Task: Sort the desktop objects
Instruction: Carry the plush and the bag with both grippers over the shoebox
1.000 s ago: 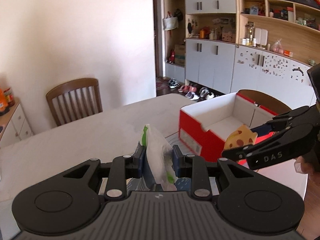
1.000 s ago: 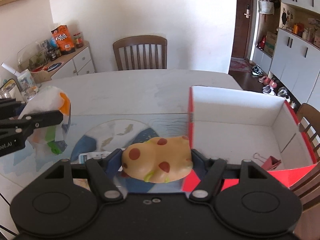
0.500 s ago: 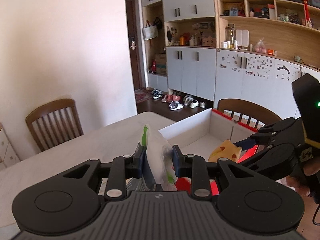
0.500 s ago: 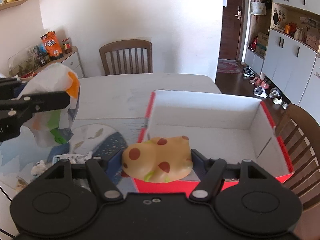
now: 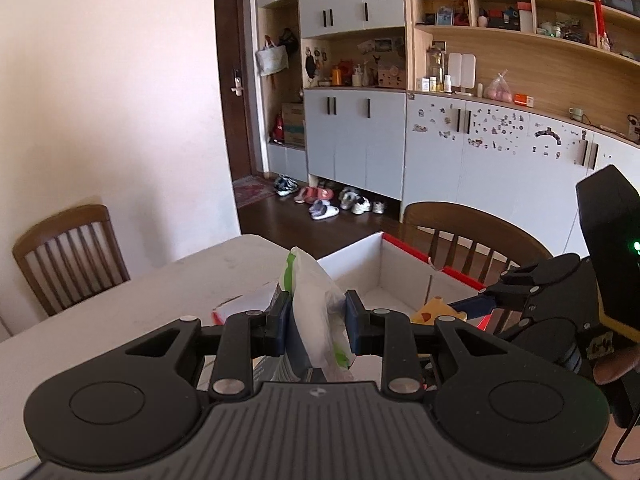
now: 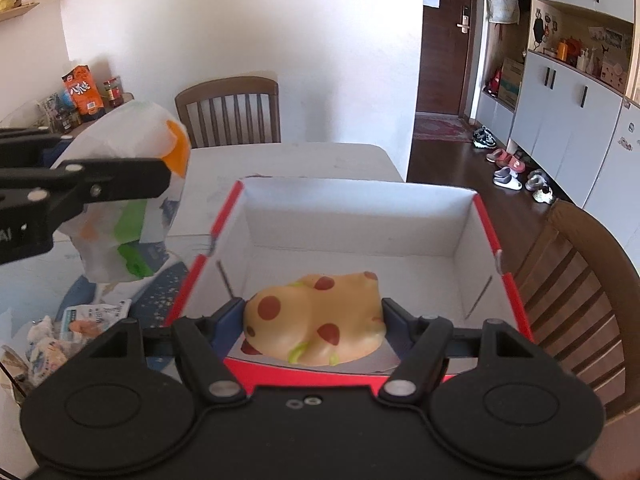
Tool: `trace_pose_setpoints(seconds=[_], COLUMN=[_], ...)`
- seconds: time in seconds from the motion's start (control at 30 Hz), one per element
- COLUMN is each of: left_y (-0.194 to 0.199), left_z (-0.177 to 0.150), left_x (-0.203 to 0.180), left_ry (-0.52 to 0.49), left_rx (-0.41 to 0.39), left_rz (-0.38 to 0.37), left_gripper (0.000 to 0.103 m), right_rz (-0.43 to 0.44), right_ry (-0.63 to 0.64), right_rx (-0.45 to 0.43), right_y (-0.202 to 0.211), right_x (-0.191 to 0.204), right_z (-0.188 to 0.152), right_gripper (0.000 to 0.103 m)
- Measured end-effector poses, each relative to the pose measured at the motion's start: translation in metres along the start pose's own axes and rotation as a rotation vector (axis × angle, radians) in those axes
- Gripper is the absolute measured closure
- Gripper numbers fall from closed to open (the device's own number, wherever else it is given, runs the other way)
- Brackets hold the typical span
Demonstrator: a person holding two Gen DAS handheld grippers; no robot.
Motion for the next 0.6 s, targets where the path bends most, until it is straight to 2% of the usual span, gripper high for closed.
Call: trace_pose_setpoints(seconds=[0.6], left_y=[-0.080], left_z=[-0.010], left_x=[-0.008], left_ry=[0.004], left_rx=[0.125], left_rz=[-0.055], left_gripper=[0.077], right_rz=[-0.020], right_ry=[0.007], right_rx=[0.062], right_y=[-0.034], right_x=[-0.030], right_z=[-0.005], right_gripper=[0.031])
Point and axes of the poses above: each gripper's, at about its wrist camera, not at the fingertips, and y roughly against the way its jaws point, x to its left, z to its top, the point moved 6 cm from there along -y, roughly the way its jaws point, and after that the axes turned 1 degree about -z, right-handed, at the moved point
